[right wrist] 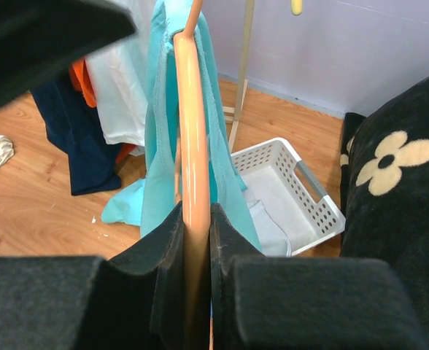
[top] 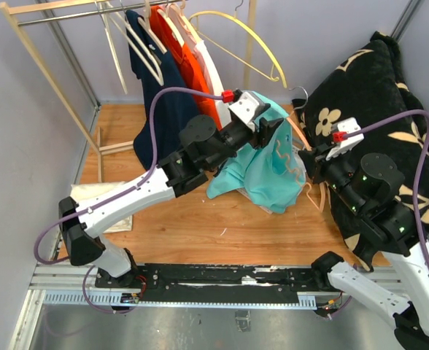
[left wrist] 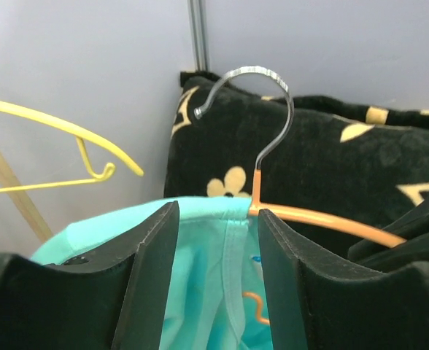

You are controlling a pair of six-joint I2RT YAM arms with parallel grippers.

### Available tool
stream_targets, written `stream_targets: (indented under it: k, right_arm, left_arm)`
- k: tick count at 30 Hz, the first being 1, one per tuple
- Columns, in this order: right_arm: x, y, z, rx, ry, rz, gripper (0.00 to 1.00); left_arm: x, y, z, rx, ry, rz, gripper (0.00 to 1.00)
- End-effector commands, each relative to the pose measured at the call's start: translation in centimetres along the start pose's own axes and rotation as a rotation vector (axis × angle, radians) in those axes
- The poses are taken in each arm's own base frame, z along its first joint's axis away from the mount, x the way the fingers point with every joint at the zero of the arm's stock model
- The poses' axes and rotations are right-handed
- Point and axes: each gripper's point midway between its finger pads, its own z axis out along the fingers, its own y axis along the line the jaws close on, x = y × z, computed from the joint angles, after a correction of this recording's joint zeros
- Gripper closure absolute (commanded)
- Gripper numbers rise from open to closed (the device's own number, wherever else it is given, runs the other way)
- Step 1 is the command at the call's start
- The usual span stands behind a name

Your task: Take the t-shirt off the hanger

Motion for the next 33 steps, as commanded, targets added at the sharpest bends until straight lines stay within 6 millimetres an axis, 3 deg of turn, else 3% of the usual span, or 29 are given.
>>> stream_targets:
  k: [1, 9, 16, 26, 33]
  right_arm:
    - [-3.7, 0.3, -1.5, -0.025, -0.124, 0.006, 0.99]
    - [-3.8, 0.4, -1.8, -0.03, -0.132, 0.006, 0.99]
    - [-3.9, 0.2, -2.3, -0.026, -0.138, 0.006, 0.99]
    - [-4.5, -0.8, -5.6, -0.001, -0.181, -0.005, 0.99]
    - [-5.3, -1.7, -9.6, 0.01, -0.25, -0.019, 0.99]
  left_arm:
    - [2.4, -0.7, 0.8, 0.015, 0.043, 0.031, 0.49]
    - [4.1, -0.4, 1.5, -0.006, 0.078, 0.053, 0.53]
    - [4.0, 0.3, 1.7, -0.049, 0.075, 0.053, 0.98]
    - [-0.1, 5.3, 3.0, -0.271, 0.035, 0.056, 0.99]
    - [-0.2, 8.0, 5.4, -0.347, 0.064, 0.104, 1.0]
